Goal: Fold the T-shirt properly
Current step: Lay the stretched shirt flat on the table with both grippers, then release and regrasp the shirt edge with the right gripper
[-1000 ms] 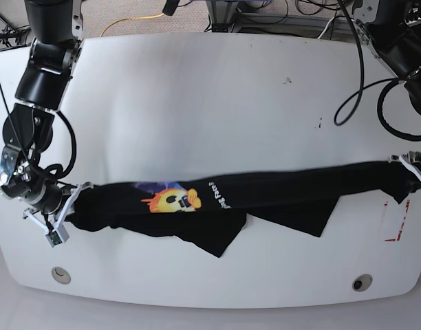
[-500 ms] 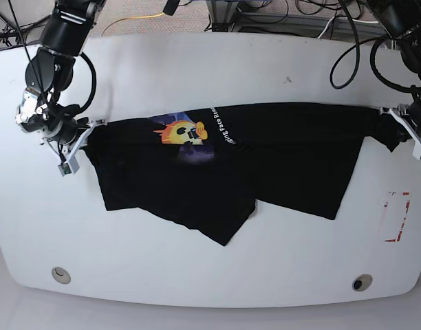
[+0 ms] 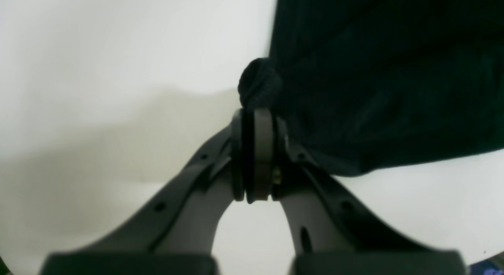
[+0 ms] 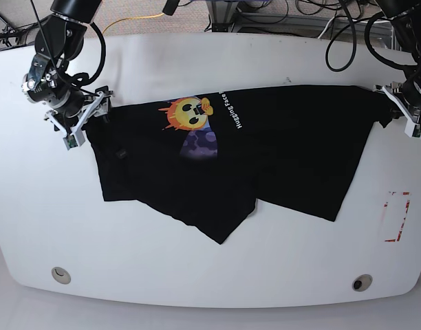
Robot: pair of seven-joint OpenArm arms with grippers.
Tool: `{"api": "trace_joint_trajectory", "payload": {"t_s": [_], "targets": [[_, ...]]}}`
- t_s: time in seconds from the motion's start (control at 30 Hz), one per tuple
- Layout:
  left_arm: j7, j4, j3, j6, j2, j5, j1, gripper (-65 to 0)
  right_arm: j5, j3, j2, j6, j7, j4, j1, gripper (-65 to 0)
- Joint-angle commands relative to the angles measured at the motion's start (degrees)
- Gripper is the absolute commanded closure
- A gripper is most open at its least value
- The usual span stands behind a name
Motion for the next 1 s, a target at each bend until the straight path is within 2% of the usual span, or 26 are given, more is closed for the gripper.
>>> {"api": "trace_joint_trajectory", "payload": {"t_s": [0.0,0.07,0.23,0.57,0.67,0.8,0.97], "targets": [[-1.5,0.9,-0.3,0.0,-1.1,-0.7,-0.4,-0.1,0.7,0.1,1.1,0.1,1.1,4.4,1.2,-50.9],[-1.5,0.9,-0.3,0.0,-1.1,-0.7,-0.2,-0.1,0.7,-0.4,1.1,0.1,1.1,5.4,2.3,-53.7],[-1.5,0.9,-0.3,0.0,-1.1,-0.7,0.3,-0.1,0.2,-5.0,1.4,0.1,1.1,1.3,9.2,-53.9],[-1.4,0.9,-0.3,0.0,-1.1,-0.7,0.5,-0.1,0.0,-13.4,1.6,0.1,2.2,-20.9,29.3,-53.9],[-1.4,1.0,-0.3,0.0,-1.1,-0.7,0.5,-0.1,0.0,-16.7,1.8,0.1,5.4,-28.2,34.5,-53.9],[-1.4,1.1,-0.3,0.0,-1.1,-0.7,0.5,-0.1,0.0,-22.7,3.6,0.1,10.6,-38.4,39.6,-53.9],[-1.4,1.0,-0.3,0.0,-1.1,-0.7,0.5,-0.1,0.0,-29.4,4.0,0.1,19.4,-52.2,45.4,-53.9]]}}
